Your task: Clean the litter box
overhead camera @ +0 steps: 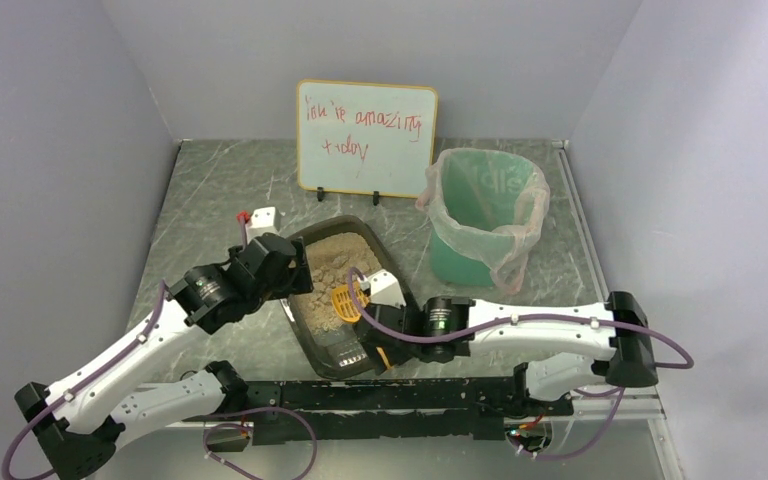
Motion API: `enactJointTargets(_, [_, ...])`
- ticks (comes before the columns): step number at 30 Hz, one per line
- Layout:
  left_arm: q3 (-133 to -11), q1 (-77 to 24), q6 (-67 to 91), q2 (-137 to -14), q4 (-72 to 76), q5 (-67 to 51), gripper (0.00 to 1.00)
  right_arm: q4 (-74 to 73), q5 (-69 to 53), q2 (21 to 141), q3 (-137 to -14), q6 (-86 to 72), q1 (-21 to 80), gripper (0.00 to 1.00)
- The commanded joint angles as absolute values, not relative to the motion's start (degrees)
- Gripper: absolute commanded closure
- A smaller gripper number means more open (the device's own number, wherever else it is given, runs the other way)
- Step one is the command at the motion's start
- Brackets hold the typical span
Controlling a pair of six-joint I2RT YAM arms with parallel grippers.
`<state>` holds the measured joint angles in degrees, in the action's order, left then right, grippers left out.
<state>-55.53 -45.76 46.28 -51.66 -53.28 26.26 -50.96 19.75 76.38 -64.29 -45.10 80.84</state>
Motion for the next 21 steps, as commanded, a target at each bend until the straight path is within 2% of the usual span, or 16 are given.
enactJointTargets(1, [-59.3, -45.9, 43.1, -50.7, -55.5, 29.8, 0.09, -52.1, 24.5, 78.0, -64.6, -51.5, 82.2, 0.23])
enactJointTargets(7, [-58.5, -46.0, 42.7, -48.0, -55.9, 30.2, 0.04, -48.6, 23.0, 80.6, -63.6, -52.3, 83.3, 0.24])
enactJointTargets(12, [-57.8, -46.0, 43.3, -47.5, -56.3, 30.2, 0.04, -47.2, 22.0, 82.8, -63.2, -52.2, 83.5, 0.25])
enactJointTargets(21, [-57.1, -46.0, 43.4, -47.3, -56.0, 29.8, 0.04, -47.5, 22.4, 84.8, -62.4, -53.3, 84.5, 0.35])
